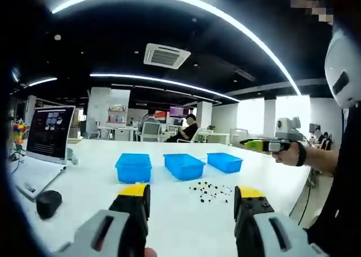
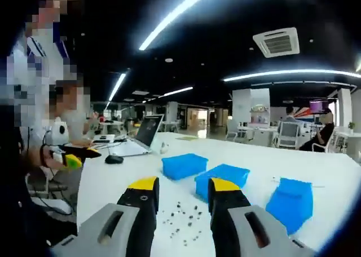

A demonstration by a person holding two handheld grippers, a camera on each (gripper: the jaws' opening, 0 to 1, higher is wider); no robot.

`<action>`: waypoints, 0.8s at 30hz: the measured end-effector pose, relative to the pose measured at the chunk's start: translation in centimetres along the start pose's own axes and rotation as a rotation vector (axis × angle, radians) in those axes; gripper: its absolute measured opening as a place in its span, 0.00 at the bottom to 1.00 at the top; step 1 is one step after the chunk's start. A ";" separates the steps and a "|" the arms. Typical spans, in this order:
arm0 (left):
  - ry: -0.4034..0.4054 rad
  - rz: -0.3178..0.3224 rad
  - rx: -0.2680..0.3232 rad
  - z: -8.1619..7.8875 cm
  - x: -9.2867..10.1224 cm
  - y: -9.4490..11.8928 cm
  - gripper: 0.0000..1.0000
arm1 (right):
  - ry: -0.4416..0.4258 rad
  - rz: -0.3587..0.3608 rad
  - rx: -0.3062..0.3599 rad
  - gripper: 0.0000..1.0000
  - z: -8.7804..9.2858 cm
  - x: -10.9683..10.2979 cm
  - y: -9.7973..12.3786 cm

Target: Pick up the resistors one by one and place each resistor into its matching bin, sorting the parts by color and model until every resistor is separated into the correct bin for its type

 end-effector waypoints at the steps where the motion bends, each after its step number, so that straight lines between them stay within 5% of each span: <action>1: -0.002 0.009 -0.005 0.0 0.1 0.0 0.61 | -0.011 0.008 -0.002 0.36 0.5 -0.1 1.1; 5: -0.022 0.050 -0.024 0.2 0.7 -0.3 0.61 | -0.052 0.058 -0.020 0.36 1.8 -0.2 4.5; 10: -0.015 0.069 -0.034 0.1 1.1 -0.5 0.61 | -0.051 0.058 -0.042 0.36 1.7 -0.5 5.9; 24: -0.033 0.065 -0.090 1.2 1.3 0.3 0.61 | 0.134 -0.192 -0.194 0.35 -1.3 -1.2 1.7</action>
Point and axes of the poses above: the point that each gripper's makers call its tool centre point, and the gripper's own axes: y roughly backward along the fingers, x roughly to its right, z roughly out of its underside, the point moved 8 cm from there along y, roughly backward along the fingers, and after that the axes turned 8 degrees about -x, right-handed, at the moved point
